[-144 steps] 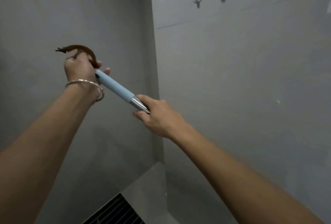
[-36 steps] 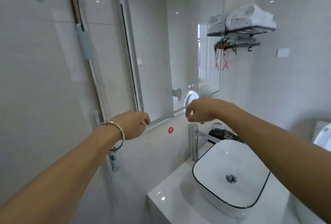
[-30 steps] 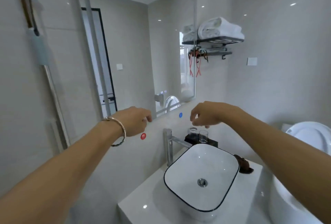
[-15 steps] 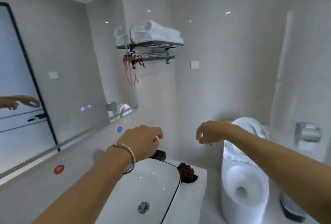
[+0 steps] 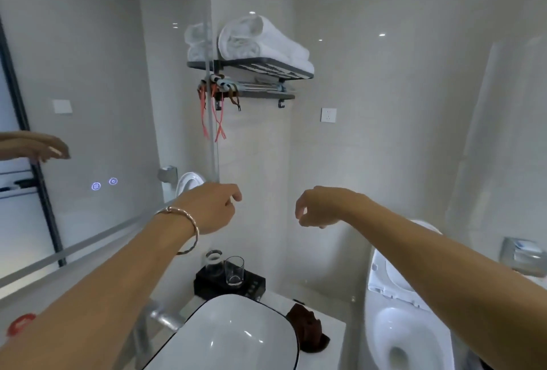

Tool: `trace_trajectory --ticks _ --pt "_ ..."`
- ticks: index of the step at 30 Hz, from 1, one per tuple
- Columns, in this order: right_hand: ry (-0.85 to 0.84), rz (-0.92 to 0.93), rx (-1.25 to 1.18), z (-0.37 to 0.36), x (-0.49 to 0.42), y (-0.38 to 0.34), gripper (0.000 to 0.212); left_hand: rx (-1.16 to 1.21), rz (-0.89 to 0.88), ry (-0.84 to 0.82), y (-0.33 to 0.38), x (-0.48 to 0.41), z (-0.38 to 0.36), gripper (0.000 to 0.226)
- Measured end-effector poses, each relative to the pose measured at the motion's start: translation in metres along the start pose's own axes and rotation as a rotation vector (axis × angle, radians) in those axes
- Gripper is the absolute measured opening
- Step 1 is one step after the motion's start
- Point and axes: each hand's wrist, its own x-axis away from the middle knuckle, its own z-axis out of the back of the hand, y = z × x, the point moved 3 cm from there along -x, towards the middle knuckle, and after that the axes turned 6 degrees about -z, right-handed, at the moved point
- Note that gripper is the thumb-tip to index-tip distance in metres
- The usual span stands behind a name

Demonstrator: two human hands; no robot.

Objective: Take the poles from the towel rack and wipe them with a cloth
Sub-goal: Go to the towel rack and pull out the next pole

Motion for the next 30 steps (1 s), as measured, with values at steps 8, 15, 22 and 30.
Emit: trace_trajectory --ticks 8,15,22,30 --pt "-0.014 0.203 0.110 0.009 -0.103 -0.053 0.035 0.041 0.164 0.029 -0.068 -0.021 -0.014 0.031" --pt "0.090 0.468 0.073 0.033 -0.219 -0.061 0.034 -0.043 0.373 0.114 -0.101 -0.079 -0.019 0.034" --pt "0.087 0.600 0.088 0.066 -0.357 -0.007 0.033 -0.236 0.398 0.201 -0.092 -0.250 -0.024 0.039" --pt "0.093 0.614 0.012 0.111 -0.452 0.068 0.033 -0.525 0.316 0.394 -0.077 -0.412 0.035 0.037"
